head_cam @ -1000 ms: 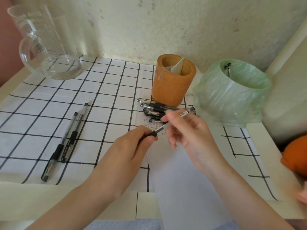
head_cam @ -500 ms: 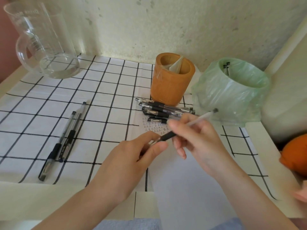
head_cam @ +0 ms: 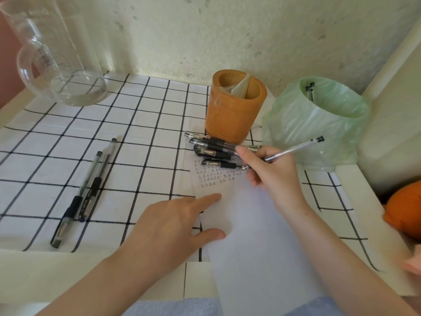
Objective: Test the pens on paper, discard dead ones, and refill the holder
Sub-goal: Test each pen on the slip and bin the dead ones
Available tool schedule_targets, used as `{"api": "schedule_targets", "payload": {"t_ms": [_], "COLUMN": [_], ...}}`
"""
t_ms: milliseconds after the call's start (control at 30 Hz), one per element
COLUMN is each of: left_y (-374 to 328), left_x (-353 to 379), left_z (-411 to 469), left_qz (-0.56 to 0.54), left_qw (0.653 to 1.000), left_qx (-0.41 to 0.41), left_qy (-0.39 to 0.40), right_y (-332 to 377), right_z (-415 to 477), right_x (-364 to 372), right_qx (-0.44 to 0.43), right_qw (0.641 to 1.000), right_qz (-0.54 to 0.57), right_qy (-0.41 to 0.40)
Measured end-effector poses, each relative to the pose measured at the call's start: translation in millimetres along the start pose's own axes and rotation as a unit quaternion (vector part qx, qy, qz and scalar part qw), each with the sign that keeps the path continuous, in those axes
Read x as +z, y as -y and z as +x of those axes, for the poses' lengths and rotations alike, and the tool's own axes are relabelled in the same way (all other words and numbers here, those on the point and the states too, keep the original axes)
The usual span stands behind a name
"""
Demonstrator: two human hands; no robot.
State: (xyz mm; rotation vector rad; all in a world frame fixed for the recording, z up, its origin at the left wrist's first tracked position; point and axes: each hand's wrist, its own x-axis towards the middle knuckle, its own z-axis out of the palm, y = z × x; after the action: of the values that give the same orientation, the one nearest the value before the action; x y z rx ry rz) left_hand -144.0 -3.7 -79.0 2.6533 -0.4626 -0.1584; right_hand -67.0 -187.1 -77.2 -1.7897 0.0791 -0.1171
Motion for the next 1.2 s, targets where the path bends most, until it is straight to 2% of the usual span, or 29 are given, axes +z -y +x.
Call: {"api": "schedule_targets", "payload": {"t_ms": [267,1200], "left_y": [3.1,3.3], "left_x": [3.5,2.8], "left_z": [-0.1,0.4], "left_qz": [-0.005,-0.020], "left_qw": [1.000,1.000], "left_qx": [0.003,0.004], "left_qy": [-0.012,-0.007], "right_y": [-22.3,-27.1], "right_z": [5.2,7.2], "right_x": [12.0,11.2], "right_qx": [-0.082,-0.125], "right_qw": [0.991,0.987], "right_qz": [-0.065,-0.073], "right_qy": [-0.084,-0.068]}}
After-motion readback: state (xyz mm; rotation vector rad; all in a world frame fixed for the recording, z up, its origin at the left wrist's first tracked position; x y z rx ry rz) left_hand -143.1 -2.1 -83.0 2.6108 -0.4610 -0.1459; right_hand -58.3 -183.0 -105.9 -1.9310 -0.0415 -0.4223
